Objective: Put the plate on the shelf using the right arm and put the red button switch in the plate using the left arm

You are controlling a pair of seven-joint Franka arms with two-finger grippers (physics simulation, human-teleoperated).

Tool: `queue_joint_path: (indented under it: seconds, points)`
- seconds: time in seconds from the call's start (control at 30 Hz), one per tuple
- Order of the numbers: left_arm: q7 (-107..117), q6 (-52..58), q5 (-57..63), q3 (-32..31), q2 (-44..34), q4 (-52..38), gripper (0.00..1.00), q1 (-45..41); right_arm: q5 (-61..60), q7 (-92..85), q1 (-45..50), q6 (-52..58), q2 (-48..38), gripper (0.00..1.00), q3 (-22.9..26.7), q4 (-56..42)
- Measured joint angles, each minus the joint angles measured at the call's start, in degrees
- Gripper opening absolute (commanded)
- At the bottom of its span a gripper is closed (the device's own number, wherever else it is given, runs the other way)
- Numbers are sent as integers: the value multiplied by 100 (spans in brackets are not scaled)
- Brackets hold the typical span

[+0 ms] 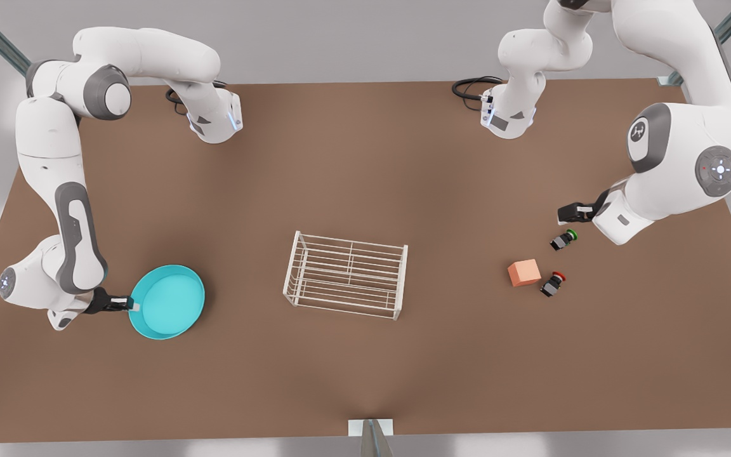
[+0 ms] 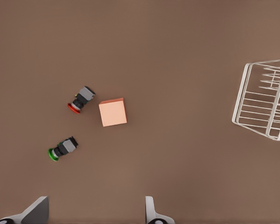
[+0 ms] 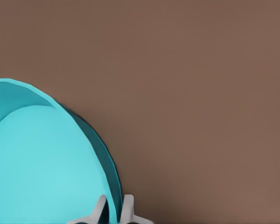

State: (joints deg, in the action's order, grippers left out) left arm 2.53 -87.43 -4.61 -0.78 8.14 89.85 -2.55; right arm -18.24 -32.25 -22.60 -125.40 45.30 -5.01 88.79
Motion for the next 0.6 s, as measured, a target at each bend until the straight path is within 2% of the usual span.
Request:
queue_joint_path:
  seconds: [0.3, 0.47, 0.6]
  points:
    - [107, 11, 1, 0, 0, 0, 100, -1, -10, -95, 15, -2, 37, 30, -8, 8]
    - [154, 13, 1, -2, 0, 1, 100, 1, -28, -145, 25, 0, 63, 20, -9, 1]
    - [185, 13, 1, -8, 0, 0, 100, -1, -65, -183, 18, 91, -46, 20, -2, -14]
